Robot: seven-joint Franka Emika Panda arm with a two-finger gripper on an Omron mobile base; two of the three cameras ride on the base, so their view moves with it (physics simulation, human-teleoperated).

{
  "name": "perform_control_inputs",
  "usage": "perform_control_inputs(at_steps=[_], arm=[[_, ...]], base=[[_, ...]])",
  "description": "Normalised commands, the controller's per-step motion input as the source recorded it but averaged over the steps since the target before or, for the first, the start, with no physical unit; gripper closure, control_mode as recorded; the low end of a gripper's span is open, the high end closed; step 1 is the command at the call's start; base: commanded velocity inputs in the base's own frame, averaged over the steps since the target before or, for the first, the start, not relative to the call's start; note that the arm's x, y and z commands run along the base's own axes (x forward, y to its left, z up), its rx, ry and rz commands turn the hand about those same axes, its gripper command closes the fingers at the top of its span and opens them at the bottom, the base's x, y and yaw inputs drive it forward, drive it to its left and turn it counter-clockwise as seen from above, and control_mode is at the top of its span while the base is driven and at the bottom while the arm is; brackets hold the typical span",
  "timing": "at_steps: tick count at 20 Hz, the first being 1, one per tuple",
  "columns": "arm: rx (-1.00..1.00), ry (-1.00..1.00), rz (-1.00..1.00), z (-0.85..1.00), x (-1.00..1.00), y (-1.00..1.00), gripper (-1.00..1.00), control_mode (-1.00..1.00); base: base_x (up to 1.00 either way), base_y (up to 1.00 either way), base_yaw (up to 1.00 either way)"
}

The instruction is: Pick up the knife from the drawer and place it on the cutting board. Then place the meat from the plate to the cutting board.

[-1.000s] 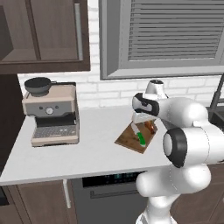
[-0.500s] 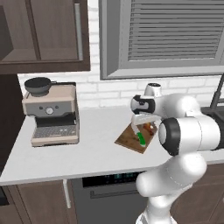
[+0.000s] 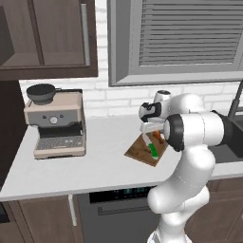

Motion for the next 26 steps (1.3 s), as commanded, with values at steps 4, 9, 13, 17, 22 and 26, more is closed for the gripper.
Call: perform_control_inputs(at_steps=[4,9,13,17,22,26], arm=[[0.0,0.0,0.0,-0.27,0.26,-0.02,1.0,-1.0],[0.0,0.0,0.0,-0.35,0.23,-0.07,1.0,-1.0],[0.0,0.0,0.0,-0.29,0.1,-0.1,1.0,-1.0],[0.0,0.0,0.0,-0.3,0.11,-0.08,1.0,-1.0],[0.0,0.0,0.0,-0.05,0.14,-0.01,1.0,-1.0],[0.0,0.0,0.0,0.0,0.0,0.0,-1.0,-1.0]], base=[[0.0,0.0,0.0],[0.0,0.0,0.0],[0.0,0.0,0.0],[0.0,0.0,0.0],[0.0,0.0,0.0],[0.0,0.0,0.0]])
